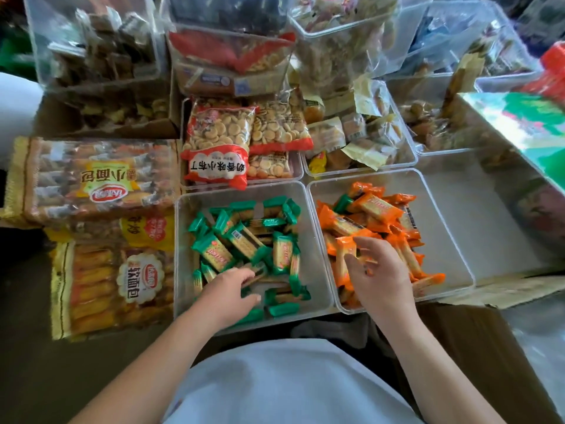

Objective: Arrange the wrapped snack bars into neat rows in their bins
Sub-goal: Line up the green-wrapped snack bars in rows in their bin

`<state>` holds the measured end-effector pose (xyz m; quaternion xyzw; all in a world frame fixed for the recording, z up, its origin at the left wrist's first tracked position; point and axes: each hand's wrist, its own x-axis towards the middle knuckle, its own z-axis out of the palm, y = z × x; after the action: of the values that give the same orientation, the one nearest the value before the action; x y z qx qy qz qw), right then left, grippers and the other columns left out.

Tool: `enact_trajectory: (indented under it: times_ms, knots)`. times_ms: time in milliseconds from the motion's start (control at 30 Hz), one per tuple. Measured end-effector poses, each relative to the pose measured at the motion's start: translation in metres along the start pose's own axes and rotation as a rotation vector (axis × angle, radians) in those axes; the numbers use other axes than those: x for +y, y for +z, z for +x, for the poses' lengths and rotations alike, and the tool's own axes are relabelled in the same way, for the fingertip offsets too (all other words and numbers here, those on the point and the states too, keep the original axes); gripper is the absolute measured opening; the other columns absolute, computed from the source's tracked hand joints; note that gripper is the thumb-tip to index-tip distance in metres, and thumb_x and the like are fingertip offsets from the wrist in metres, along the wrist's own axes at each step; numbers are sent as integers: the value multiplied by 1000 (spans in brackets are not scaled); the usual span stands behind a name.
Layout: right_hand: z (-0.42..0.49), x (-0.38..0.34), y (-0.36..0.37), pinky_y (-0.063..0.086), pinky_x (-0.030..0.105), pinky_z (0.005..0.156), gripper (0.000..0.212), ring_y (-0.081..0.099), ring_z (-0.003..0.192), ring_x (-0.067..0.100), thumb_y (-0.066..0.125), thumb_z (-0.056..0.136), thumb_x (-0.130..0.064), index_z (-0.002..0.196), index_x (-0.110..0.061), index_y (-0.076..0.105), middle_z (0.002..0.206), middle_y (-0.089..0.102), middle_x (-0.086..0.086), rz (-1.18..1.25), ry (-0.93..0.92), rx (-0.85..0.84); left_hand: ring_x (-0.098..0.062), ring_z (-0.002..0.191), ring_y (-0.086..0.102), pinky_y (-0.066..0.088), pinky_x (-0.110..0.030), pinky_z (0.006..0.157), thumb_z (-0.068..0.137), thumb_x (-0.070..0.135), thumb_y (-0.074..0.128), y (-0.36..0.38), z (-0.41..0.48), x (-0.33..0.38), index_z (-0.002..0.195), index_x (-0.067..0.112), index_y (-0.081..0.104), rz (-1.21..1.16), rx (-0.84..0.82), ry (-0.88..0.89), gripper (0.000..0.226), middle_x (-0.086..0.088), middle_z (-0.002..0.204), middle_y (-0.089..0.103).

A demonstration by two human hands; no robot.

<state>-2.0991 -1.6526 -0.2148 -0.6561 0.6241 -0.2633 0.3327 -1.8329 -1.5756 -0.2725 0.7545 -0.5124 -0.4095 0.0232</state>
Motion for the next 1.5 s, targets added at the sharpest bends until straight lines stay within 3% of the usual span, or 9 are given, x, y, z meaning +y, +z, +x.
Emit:
enact_trajectory:
  times_ms: [167, 367, 467, 600, 867, 1033, 1167, 1333, 1500]
  knots:
    - [-6, -24, 57, 56, 26, 96, 29, 67, 112, 12, 71, 96, -20, 125, -22, 71, 121, 70, -7, -135, -74, -617, -21, 129, 57, 49, -38, 108, 92, 52, 73, -3, -9, -30, 140, 35, 62, 151, -160, -48, 52, 4, 144, 59]
    - [11, -25, 115, 51, 32, 102, 54, 60, 122, 24, 75, 90, -32, 142, -25, 60, 139, 61, 5, -527, -40, -976, -21, 123, 52, 49, -44, 103, 92, 50, 72, -7, 0, -36, 131, 33, 66, 312, 74, 26, 43, 5, 131, 60]
    - [22, -16, 123, 52, 35, 103, 63, 61, 120, 24, 82, 84, -38, 141, -25, 59, 137, 62, 3, -554, 11, -1000, -22, 126, 46, 45, -42, 102, 96, 33, 66, -19, 9, -46, 124, 25, 65, 375, 239, 47, 30, 4, 129, 60]
    - [30, -6, 133, 56, 39, 97, 43, 65, 113, 26, 71, 93, -44, 132, -25, 65, 130, 67, 4, -541, -24, -902, -21, 141, 41, 45, -45, 111, 97, 13, 65, -34, 6, -64, 133, 20, 67, 266, 318, 119, 37, 3, 140, 58]
    - [31, -18, 151, 57, 37, 68, 18, 71, 90, 29, 68, 97, -23, 113, -20, 74, 108, 74, 0, -437, -377, -445, -20, 114, 61, 58, -37, 92, 83, 3, 82, -35, -12, -76, 112, 13, 79, 33, 554, 234, 31, 0, 117, 71]
    - [34, -24, 171, 57, 36, 92, 45, 65, 113, 19, 78, 89, -37, 130, -23, 68, 126, 66, -4, -305, -471, -751, -18, 89, 61, 59, -38, 68, 87, 18, 82, -23, -25, -71, 119, 18, 73, -17, 559, 49, 33, 5, 103, 59]
    - [32, -35, 197, 35, 46, 122, 99, 31, 152, 27, 81, 78, -59, 161, -38, 29, 165, 31, 3, -465, -407, -1075, -16, 88, 56, 57, -36, 68, 88, 30, 80, -17, -35, -71, 125, 23, 66, 10, 508, -122, 40, 7, 107, 49]
    - [26, -41, 217, 27, 52, 124, 109, 20, 155, 34, 72, 81, -67, 158, -57, -4, 170, 16, 10, -732, -474, -1100, -9, 89, 51, 50, -27, 70, 91, 34, 77, -13, -52, -77, 127, 27, 65, -67, 493, -162, 39, 12, 109, 45]
    - [37, -37, 211, 43, 39, 109, 77, 51, 131, 26, 70, 85, -62, 154, -43, 39, 143, 53, 0, -867, -553, -1051, -12, 93, 51, 50, -32, 74, 92, 29, 74, -5, -62, -78, 117, 25, 71, -99, 480, -95, 26, 12, 101, 49]
